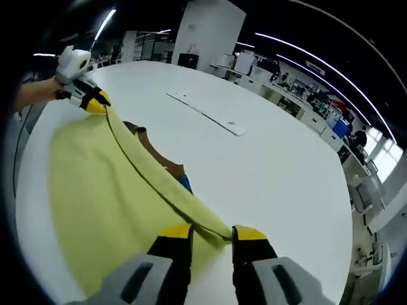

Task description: Fold the garment on the visible template until the final outline fits inside the template.

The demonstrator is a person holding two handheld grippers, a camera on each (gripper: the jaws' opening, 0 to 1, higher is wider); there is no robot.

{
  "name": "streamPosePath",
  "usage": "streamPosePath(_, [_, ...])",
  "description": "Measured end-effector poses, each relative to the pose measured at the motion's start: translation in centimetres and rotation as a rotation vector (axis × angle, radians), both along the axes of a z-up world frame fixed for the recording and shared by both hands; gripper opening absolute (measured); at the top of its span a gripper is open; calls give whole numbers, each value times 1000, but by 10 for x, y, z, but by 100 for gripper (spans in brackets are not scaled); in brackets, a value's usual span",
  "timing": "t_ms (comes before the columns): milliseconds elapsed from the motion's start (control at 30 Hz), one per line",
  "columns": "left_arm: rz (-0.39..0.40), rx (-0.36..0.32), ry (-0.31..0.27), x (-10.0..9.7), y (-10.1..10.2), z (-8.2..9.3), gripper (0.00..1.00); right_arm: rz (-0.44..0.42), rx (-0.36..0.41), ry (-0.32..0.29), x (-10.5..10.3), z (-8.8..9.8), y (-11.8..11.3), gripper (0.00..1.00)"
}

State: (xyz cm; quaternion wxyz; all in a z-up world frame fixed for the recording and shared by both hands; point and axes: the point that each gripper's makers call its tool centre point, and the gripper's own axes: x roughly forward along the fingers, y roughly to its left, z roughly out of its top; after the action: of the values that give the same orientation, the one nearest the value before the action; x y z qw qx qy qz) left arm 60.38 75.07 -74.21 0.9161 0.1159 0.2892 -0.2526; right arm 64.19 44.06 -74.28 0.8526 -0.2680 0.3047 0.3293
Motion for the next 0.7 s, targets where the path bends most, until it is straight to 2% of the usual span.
streamPosePath(100, [-53,30,-6,-3,-6,-3,16,63,-25,-3,-1,-3,4,21])
streamPosePath(200, [-81,91,0,-1,-6,-9,17,79,-70,-6,3,-12,1,20])
streamPosePath(300, [-111,204,-16,3,-1,-16,16,84,-82,3,4,-19,1,20])
streamPosePath(333, [-120,264,-20,4,3,-18,16,92,-96,0,5,-22,1,20])
streamPosePath(367, [-123,283,-21,5,4,-20,15,96,-105,0,6,-23,1,20])
streamPosePath(467, [-123,263,-24,10,0,-21,12,103,-113,-15,9,-23,2,18])
streamPosePath(567, [-104,279,-33,16,3,-21,10,92,-127,-35,15,-23,-1,17])
streamPosePath(667, [-69,278,-45,22,6,-18,10,60,-122,-53,22,-20,-4,15])
streamPosePath(700, [-47,272,-53,26,8,-16,10,26,-109,-65,27,-18,-6,14])
